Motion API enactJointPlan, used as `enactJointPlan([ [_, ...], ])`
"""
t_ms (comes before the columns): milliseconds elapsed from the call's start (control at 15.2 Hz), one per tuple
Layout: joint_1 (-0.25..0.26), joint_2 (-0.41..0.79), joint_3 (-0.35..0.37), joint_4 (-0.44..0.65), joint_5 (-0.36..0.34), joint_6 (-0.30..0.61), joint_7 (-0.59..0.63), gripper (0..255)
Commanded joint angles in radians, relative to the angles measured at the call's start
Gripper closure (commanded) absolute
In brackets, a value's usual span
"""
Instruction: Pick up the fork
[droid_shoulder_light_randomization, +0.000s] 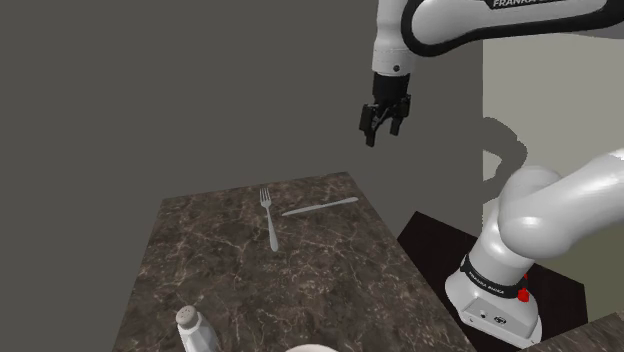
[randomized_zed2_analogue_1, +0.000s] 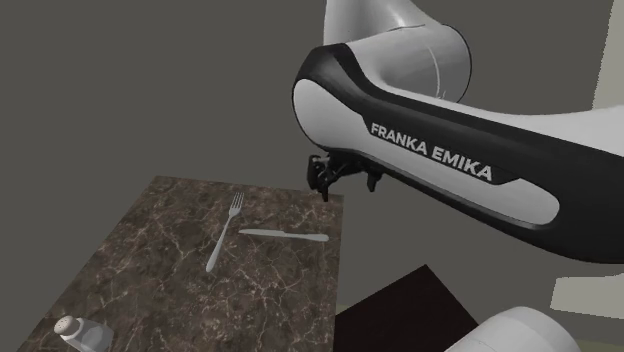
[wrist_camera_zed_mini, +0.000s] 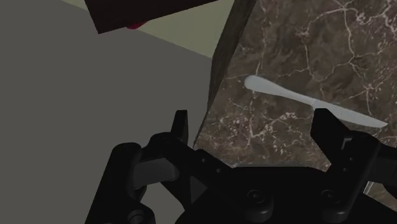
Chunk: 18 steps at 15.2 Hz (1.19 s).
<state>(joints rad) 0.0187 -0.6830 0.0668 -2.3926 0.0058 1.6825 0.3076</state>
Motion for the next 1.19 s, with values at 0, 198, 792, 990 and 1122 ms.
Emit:
enactJointPlan([
  [0,0.004,0.039,0.035,-0.008,0.022,0.056,0.061,0],
  [198,0.008,0.114,0.086,-0.002,0.047,0.136,0.147,0],
  [792,0.001,0.403,0.226,0.101,0.049,0.352,0.414,0],
  [990,-0.002,0.514,0.263,0.163,0.018,0.408,0.510,0],
  [1122,-0.002,0.592,0.282,0.212,-0.011,0.439,0.576,0],
])
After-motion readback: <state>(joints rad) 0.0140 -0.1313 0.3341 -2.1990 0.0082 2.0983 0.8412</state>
